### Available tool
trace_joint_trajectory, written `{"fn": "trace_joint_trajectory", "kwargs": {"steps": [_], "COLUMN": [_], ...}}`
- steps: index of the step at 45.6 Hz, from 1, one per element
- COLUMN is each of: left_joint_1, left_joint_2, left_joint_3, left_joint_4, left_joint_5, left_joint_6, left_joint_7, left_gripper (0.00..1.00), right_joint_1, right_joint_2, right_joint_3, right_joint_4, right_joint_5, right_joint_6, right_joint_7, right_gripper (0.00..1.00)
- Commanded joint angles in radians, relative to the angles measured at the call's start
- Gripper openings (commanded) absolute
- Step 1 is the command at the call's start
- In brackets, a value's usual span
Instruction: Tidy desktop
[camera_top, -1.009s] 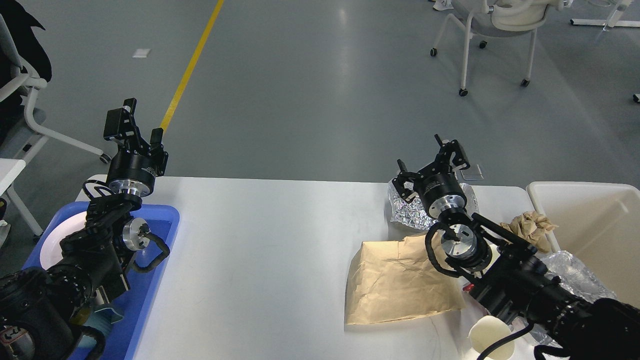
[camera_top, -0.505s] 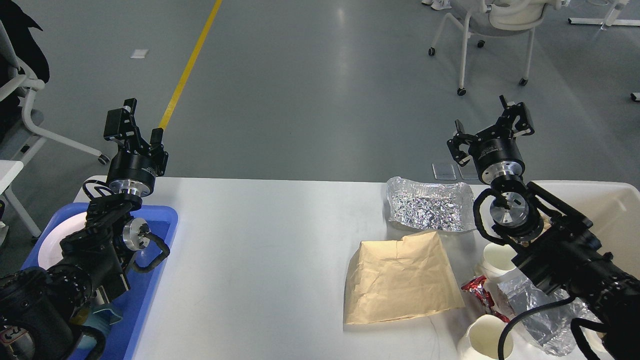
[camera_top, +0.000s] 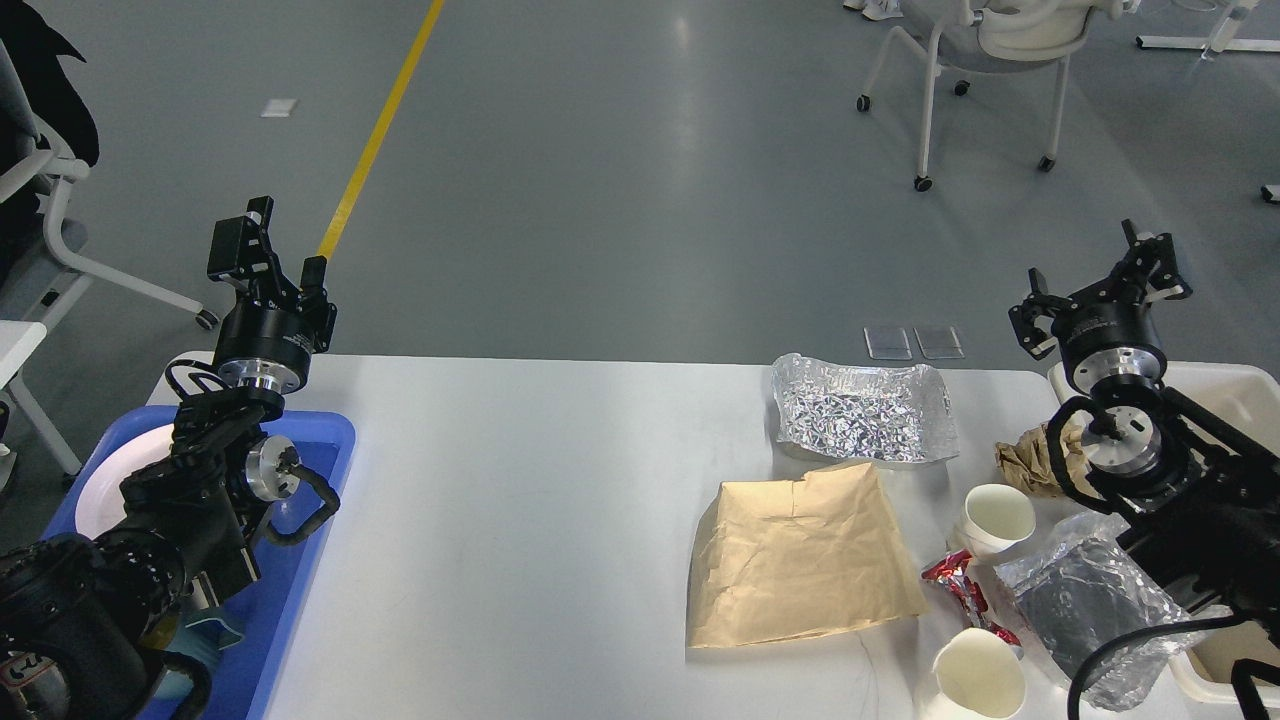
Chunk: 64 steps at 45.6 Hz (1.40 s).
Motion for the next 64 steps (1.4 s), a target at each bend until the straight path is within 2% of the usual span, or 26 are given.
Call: {"fn": "trace_joint_trajectory", "kwargs": {"steps": [1,13,17,24,39,45,51,55,57,61,64], "left_joint_1": [0.000,0.000,0.000,0.000,0.000,0.000,0.000,0.000,0.000,0.000,0.000], "left_joint_2": [0.002,-0.001,0.002,-0.001,-0.001,0.002,0.002,0.002,-0.001,-0.001,-0.001], "left_joint_3": [0.001,0.001,0.001,0.001,0.001,0.001,0.003,0.001,0.001,0.001,0.001], "left_joint_4": [0.000,0.000,0.000,0.000,0.000,0.000,0.000,0.000,0.000,0.000,0.000], "left_joint_5": [0.000,0.000,0.000,0.000,0.000,0.000,0.000,0.000,0.000,0.000,0.000], "left_joint_6": [0.000,0.000,0.000,0.000,0.000,0.000,0.000,0.000,0.000,0.000,0.000], "left_joint_7": [0.000,0.000,0.000,0.000,0.000,0.000,0.000,0.000,0.000,0.000,0.000], "left_gripper": [0.97,0.96,0.96,0.97,0.97,0.96,0.96,0.96,0.96,0.96,0.97], "right_joint_1": [-0.008,0.006,0.026,0.130,0.391,0.477,0.529,0.570,0.612,0.670,0.695], "right_joint_2": [-0.017,-0.094,-0.137,-0.162,-0.159,-0.105,-0.027,0.022,0.045,0.061,0.070], "right_joint_3": [-0.014,-0.017,-0.102,-0.394,-1.155,-1.419,-1.678,-1.813,-1.875,-1.892,-1.890], "right_joint_4": [-0.063,-0.060,-0.057,-0.059,-0.060,-0.060,-0.059,-0.054,-0.051,-0.051,-0.048], "right_joint_5": [0.000,-0.012,-0.052,-0.155,-0.275,-0.368,-0.506,-0.557,-0.561,-0.554,-0.543], "right_joint_6": [0.002,0.008,0.031,0.143,0.296,0.362,0.373,0.389,0.442,0.546,0.586], "right_joint_7": [0.000,0.000,0.000,-0.006,-0.009,-0.026,-0.041,-0.044,-0.044,-0.043,-0.041], "right_gripper": [1.00,1.00,1.00,1.00,1.00,1.00,1.00,1.00,1.00,1.00,1.00]}}
